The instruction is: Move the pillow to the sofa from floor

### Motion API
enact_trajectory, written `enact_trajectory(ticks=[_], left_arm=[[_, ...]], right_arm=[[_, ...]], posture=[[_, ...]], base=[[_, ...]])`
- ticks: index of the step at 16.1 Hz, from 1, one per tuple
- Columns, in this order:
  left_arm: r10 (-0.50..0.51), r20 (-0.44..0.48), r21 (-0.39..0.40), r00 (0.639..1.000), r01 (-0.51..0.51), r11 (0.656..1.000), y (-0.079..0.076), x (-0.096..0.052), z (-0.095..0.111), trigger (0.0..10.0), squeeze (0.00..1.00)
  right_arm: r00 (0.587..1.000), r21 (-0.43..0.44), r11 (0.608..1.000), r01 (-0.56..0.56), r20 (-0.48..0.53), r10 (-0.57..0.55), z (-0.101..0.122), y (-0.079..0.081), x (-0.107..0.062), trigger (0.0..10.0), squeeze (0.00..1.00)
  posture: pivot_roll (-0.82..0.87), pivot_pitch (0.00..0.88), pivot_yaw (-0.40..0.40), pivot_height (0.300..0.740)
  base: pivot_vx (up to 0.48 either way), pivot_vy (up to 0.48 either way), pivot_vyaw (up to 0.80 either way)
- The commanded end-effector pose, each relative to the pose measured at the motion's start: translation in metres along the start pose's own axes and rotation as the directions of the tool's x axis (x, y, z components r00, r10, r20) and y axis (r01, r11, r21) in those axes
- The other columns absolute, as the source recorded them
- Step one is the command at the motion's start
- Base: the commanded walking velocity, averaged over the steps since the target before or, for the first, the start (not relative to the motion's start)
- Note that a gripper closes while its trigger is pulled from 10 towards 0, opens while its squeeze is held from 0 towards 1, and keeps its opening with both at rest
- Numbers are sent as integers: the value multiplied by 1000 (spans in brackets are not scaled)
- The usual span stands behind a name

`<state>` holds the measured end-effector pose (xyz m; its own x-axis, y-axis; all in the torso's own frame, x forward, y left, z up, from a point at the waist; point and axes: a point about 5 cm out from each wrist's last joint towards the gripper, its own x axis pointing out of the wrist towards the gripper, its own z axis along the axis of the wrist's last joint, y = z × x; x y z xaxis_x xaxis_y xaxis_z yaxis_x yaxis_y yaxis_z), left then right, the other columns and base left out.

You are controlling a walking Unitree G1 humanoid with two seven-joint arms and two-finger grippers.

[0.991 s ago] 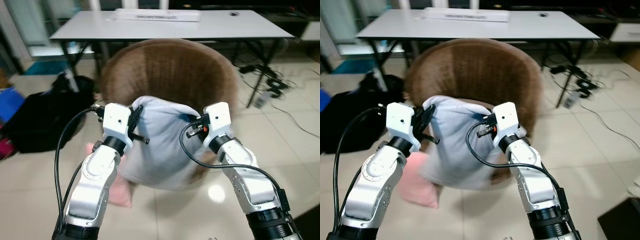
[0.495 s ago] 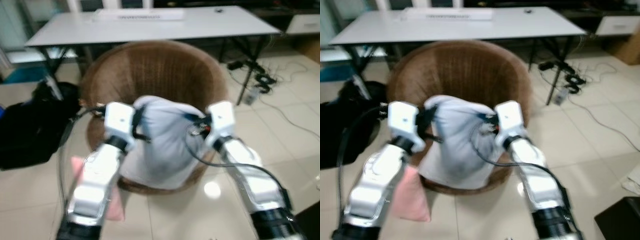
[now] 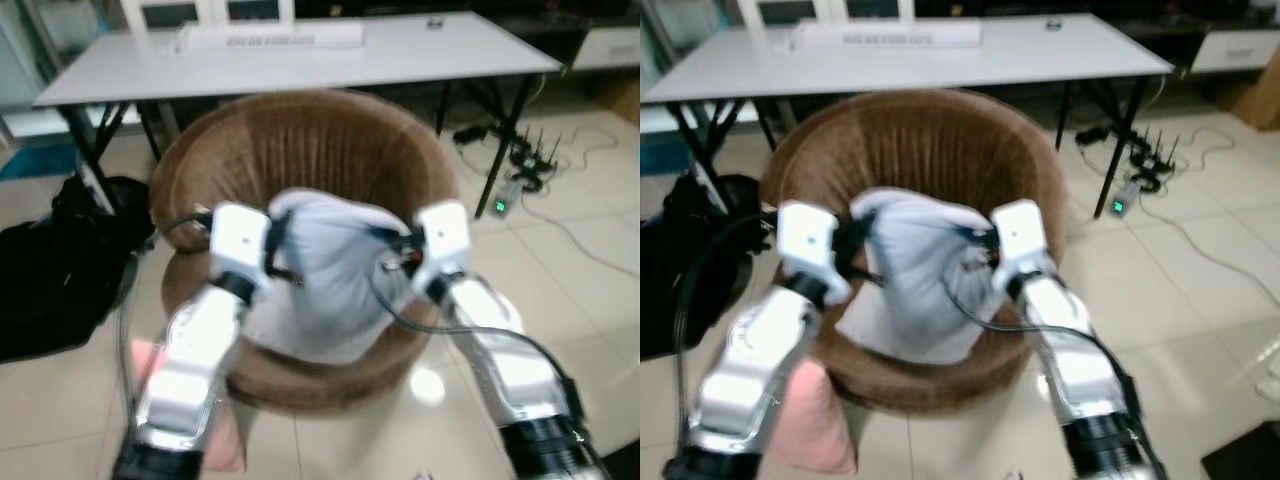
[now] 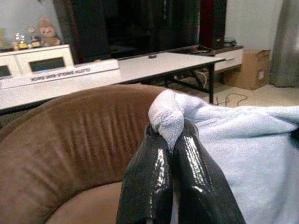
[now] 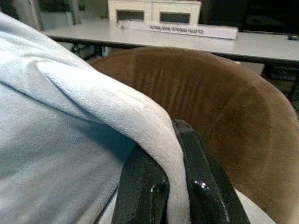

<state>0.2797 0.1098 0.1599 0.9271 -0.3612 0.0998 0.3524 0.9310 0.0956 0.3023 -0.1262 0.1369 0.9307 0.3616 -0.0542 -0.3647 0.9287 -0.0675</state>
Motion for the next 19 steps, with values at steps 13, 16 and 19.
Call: enact_trajectory(ticks=[13, 16, 19], left_arm=[[99, 26, 35, 995, -100, 994, 22, -3, 6, 10000, 0], [104, 28, 36, 994, -105, 994, 23, -4, 7, 10000, 0], [112, 22, 45, 993, -113, 993, 23, -4, 6, 10000, 0]], right_arm=[[996, 0, 997, 80, 45, -80, 11, -14, 2, 10000, 0], [996, -4, 997, 72, 47, -72, 12, -12, 2, 10000, 0], [997, -12, 999, 37, 63, -36, 17, -7, 10, 10000, 0]], posture=[[77, 0, 24, 740], [77, 0, 24, 740], [77, 0, 24, 740]], base=[[367, 0, -197], [369, 0, 0], [350, 0, 0]])
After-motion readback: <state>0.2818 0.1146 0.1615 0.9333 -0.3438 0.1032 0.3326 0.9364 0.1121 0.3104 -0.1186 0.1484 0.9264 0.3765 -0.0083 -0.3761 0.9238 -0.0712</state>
